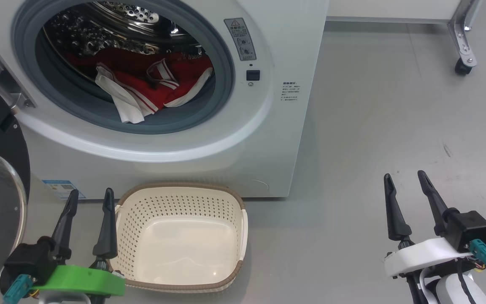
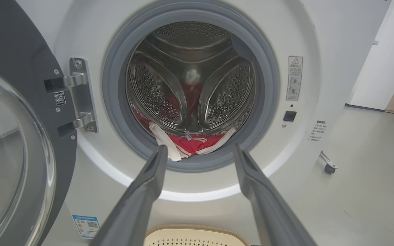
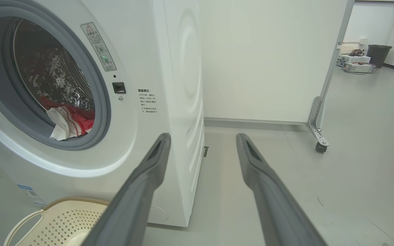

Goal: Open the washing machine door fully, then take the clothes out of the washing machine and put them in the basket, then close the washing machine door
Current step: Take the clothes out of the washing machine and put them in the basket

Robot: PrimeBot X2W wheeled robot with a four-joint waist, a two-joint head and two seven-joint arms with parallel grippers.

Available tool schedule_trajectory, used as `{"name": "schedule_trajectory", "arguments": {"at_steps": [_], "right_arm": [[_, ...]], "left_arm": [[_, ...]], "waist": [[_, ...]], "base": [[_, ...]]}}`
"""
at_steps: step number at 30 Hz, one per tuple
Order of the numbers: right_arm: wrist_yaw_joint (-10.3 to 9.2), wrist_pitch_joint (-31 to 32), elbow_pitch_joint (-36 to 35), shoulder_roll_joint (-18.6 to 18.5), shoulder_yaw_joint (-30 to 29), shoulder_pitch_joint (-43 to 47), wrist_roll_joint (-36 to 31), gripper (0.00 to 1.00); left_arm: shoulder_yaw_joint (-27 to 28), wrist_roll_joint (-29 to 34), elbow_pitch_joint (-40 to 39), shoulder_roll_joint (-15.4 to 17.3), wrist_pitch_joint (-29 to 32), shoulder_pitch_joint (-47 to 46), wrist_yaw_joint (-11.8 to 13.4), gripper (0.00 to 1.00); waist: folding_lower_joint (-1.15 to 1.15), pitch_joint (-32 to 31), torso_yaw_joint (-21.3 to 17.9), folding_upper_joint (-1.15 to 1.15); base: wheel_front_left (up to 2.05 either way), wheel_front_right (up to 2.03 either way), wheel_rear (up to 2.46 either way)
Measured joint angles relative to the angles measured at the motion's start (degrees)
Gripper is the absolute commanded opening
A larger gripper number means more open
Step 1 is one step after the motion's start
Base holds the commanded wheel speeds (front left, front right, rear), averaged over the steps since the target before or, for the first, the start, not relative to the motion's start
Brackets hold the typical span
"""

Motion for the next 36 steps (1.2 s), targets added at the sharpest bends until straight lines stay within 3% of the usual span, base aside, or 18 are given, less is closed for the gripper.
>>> {"name": "schedule_trajectory", "arguments": {"at_steps": [18,36], "right_arm": [[0.0,0.01,-0.71,-0.01,0.12,-0.26,-0.14,1.0],[-0.01,0.97,-3.78,0.1,1.67,-3.47,-2.05,1.0]], "left_arm": [[0.76,0.0,0.24,-0.01,0.0,-0.02,0.0,1.0],[1.97,1.05,1.01,1.7,0.05,-3.77,0.0,1.0]], "waist": [[0.0,1.72,0.08,0.0],[0.0,8.64,-1.49,0.0]], "base": [[0.0,0.0,0.0],[0.0,0.0,0.0]]}}
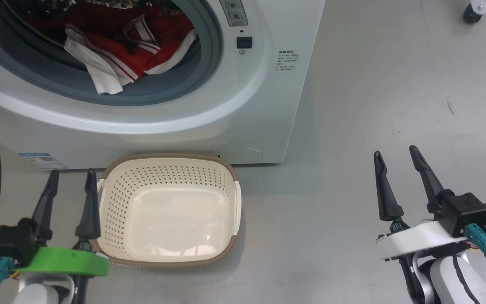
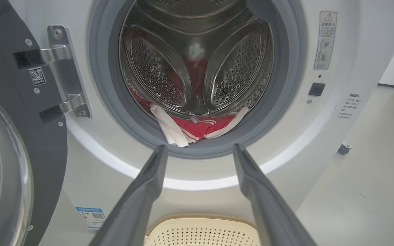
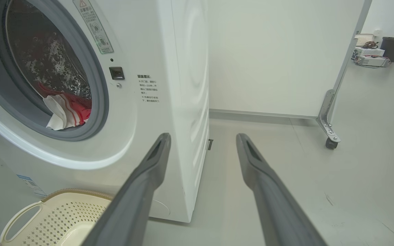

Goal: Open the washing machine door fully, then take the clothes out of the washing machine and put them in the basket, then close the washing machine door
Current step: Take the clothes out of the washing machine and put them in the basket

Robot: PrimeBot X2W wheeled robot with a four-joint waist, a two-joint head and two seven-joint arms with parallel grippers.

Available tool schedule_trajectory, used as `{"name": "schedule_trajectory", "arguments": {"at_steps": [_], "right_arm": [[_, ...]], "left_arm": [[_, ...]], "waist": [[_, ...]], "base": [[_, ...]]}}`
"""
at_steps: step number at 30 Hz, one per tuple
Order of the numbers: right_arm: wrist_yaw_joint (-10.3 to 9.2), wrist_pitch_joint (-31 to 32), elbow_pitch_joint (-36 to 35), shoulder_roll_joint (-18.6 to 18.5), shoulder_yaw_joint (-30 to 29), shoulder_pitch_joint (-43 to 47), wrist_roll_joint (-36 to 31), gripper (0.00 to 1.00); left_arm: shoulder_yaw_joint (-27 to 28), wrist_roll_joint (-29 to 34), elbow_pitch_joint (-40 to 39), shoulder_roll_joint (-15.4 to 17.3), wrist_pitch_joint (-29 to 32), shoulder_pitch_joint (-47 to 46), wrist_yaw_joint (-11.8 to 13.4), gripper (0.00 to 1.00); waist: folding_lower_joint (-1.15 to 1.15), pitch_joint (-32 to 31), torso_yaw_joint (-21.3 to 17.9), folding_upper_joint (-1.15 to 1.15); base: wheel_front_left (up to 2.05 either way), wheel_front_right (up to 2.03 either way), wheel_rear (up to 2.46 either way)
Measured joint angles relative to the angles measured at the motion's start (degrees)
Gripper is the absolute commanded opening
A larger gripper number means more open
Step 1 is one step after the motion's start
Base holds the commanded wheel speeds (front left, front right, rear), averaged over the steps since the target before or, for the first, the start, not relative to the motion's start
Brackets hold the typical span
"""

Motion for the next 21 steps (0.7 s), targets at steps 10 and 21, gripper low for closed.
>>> {"name": "schedule_trajectory", "arguments": {"at_steps": [10,21], "right_arm": [[0.0,0.71,-1.81,0.4,0.94,-3.26,-1.83,1.0],[0.0,0.7,-2.05,2.01,2.03,-6.12,-2.54,1.0]], "left_arm": [[1.94,1.63,0.66,3.34,1.92,-9.09,0.42,1.0],[4.11,1.36,6.45,5.98,6.57,-18.73,1.35,1.0]], "waist": [[0.0,6.32,-2.31,0.0],[0.0,11.92,-6.12,0.0]], "base": [[0.0,0.0,0.0],[0.0,0.0,0.0]]}}
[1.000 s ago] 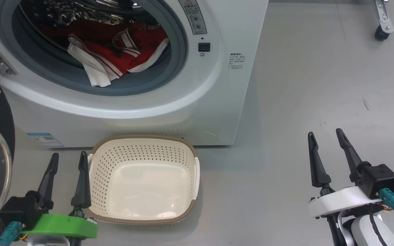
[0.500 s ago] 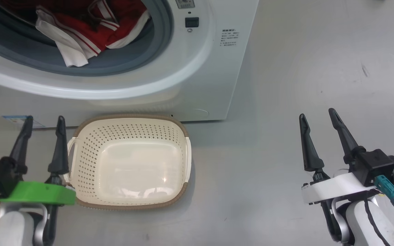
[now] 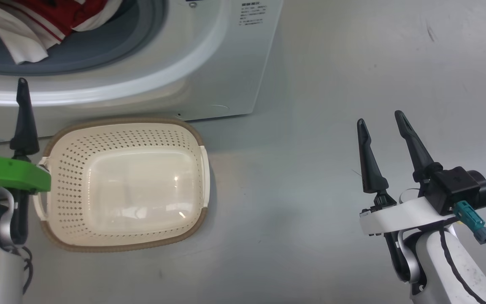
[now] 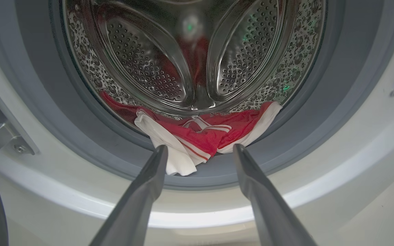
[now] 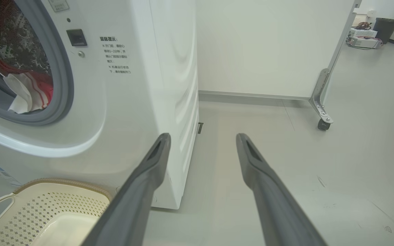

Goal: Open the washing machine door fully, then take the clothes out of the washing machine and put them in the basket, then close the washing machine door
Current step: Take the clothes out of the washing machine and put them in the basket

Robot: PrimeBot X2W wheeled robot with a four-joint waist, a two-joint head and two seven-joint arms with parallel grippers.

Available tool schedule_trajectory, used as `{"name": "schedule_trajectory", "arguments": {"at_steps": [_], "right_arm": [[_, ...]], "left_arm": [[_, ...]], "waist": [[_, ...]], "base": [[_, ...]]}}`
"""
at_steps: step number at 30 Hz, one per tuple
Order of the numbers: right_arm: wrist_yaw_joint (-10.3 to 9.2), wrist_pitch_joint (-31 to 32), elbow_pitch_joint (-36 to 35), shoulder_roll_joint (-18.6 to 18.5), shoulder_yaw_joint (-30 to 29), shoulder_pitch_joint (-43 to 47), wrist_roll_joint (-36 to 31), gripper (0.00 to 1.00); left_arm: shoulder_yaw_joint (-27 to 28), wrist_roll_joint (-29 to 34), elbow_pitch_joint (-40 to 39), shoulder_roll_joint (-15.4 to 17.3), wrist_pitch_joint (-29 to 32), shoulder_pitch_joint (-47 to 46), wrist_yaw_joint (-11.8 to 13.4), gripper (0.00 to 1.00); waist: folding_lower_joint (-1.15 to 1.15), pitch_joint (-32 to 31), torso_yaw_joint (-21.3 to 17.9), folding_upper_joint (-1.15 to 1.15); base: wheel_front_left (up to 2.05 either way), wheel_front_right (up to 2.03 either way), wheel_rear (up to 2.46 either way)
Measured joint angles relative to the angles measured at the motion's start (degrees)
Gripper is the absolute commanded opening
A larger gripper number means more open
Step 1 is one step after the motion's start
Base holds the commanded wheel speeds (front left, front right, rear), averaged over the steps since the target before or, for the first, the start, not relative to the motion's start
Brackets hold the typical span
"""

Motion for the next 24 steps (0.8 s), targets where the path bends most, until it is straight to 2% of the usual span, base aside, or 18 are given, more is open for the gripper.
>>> {"name": "schedule_trajectory", "arguments": {"at_steps": [8,15,24], "right_arm": [[0.0,-0.59,0.85,1.64,0.84,-1.24,0.0,1.0],[0.29,-0.96,1.55,2.54,2.12,-2.11,-0.01,1.0],[0.52,-1.62,2.65,3.68,2.89,-2.43,0.0,1.0]], "left_arm": [[0.38,0.78,6.08,3.81,3.56,-5.75,0.14,1.0],[2.13,2.05,11.8,7.59,7.72,-9.44,2.52,1.0],[0.01,4.79,15.24,10.6,11.87,-16.54,2.48,1.0]], "waist": [[0.0,2.52,-3.88,0.0],[0.0,4.05,-7.09,0.0],[0.0,6.45,-10.01,0.0]], "base": [[0.0,0.0,0.0],[0.0,0.0,0.0],[0.0,0.0,0.0]]}}
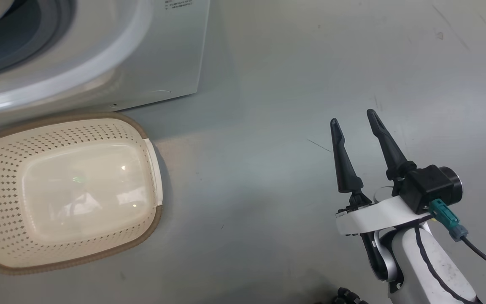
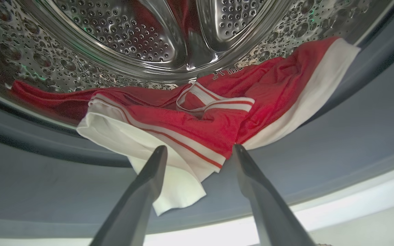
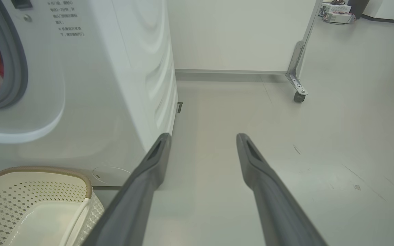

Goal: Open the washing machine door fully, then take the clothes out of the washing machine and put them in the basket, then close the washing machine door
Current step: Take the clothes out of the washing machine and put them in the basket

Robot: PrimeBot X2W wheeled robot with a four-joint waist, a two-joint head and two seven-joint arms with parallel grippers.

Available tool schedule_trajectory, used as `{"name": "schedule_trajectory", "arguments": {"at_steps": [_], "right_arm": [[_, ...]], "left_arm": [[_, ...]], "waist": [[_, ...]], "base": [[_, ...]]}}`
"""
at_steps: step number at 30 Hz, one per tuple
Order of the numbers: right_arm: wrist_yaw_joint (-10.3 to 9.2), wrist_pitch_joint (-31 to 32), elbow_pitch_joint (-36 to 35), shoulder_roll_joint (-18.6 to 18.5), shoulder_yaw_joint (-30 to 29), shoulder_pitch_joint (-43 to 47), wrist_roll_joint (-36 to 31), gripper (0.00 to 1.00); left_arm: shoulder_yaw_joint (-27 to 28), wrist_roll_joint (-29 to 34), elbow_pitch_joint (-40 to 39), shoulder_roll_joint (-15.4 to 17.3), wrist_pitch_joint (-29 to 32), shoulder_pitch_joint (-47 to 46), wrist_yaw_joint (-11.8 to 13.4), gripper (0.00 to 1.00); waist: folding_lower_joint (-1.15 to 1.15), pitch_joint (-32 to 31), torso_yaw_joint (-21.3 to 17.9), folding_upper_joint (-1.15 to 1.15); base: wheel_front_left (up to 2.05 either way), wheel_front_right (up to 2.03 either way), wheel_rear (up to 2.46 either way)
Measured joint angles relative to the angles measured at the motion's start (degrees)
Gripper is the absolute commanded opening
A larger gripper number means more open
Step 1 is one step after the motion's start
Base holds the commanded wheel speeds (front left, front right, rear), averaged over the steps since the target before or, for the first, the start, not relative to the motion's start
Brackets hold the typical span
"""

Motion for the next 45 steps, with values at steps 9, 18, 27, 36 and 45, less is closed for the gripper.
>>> {"name": "schedule_trajectory", "arguments": {"at_steps": [9,18,27,36,45], "right_arm": [[0.18,-0.49,0.87,0.55,0.94,-1.22,0.01,1.0],[0.8,-0.82,1.42,1.19,1.86,-2.27,0.02,1.0],[1.04,-0.99,1.99,1.57,2.44,-2.83,0.02,1.0],[1.27,-1.21,2.57,1.98,3.15,-3.74,0.1,1.0],[1.26,-1.33,3.26,2.12,3.15,-4.02,0.21,1.0]], "left_arm": [[0.0,0.24,5.01,3.18,5.2,-6.48,-0.42,1.0],[-0.57,2.1,8.88,6.42,9.83,-11.97,-0.38,1.0],[-2.58,4.37,11.57,7.76,12.61,-15.62,-0.44,1.0],[-3.25,6.14,13.88,9.79,14.11,-17.94,-0.37,1.0],[-4.2,6.78,16.9,9.83,16.16,-21.2,-0.14,1.0]], "waist": [[0.0,1.71,-2.33,0.0],[0.0,3.31,-4.13,0.0],[0.0,5.12,-5.06,0.0],[0.0,6.64,-6.27,0.0],[0.0,7.21,-7.01,0.0]], "base": [[0.0,0.0,0.0],[0.0,0.0,0.0],[0.0,0.0,0.0],[0.0,0.0,0.0],[0.0,0.0,0.0]]}}
